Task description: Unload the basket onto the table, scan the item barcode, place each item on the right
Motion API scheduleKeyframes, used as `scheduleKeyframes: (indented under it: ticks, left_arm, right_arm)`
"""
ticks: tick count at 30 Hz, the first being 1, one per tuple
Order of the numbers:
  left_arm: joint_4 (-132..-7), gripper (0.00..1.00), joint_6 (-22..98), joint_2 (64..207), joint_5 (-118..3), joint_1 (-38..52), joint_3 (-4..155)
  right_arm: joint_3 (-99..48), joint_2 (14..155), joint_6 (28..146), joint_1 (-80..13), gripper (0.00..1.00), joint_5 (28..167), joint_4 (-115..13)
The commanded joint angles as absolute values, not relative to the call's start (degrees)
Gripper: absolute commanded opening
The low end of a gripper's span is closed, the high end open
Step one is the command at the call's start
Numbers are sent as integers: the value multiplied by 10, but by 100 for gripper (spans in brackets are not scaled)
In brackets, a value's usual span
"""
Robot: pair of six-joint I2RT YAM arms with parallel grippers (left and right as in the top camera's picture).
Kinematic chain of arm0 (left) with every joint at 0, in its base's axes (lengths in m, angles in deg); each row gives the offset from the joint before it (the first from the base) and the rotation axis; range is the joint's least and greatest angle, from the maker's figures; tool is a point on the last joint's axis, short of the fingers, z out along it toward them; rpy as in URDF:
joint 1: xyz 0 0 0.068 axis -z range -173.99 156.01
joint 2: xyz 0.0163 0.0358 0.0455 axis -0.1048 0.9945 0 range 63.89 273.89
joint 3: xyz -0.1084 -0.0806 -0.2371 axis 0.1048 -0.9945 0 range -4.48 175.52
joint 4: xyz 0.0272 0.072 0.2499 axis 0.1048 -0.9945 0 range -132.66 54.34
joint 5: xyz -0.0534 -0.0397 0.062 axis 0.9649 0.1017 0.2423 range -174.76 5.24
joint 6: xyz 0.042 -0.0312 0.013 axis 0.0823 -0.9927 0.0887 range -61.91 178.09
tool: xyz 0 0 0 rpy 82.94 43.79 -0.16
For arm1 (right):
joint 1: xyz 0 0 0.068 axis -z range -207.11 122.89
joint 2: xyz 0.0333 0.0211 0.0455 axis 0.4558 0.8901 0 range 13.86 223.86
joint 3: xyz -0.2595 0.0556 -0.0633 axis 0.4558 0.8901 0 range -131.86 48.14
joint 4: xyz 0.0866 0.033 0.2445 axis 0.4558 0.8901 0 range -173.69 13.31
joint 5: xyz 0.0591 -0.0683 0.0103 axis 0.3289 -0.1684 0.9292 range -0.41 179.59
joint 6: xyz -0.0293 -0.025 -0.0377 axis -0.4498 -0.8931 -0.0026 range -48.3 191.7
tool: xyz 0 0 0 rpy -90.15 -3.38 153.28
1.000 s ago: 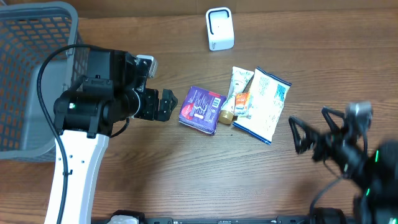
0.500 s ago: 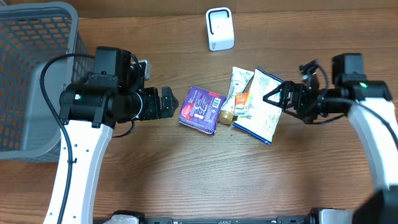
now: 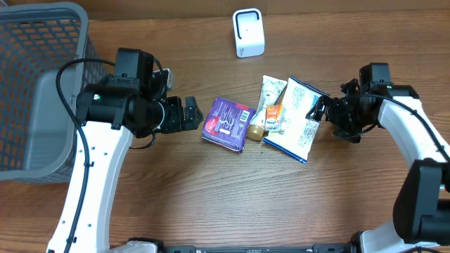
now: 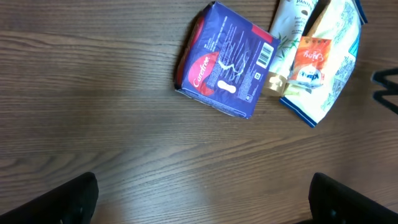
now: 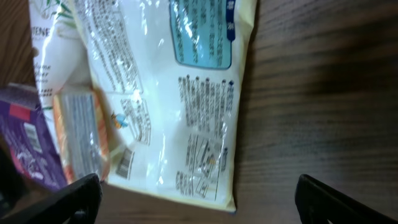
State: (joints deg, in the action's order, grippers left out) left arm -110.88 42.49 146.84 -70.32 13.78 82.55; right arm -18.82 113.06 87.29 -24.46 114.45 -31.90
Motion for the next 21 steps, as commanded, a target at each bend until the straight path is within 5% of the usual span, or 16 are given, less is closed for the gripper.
scheduleKeyframes:
  ticks: [1, 8, 21]
  left_arm:
    - [-1108, 100, 416, 1478, -683, 140, 828]
    - [-1106, 100, 416, 1482, -682, 140, 828]
    - [-1113, 100, 418, 1482, -682, 140, 828]
  right_arm:
    - [-163, 1141, 883, -242, 100, 1137, -357]
    - [-111, 1159, 888, -247, 89, 1230, -459]
    - [-74, 1170, 947, -266, 74, 1177, -538]
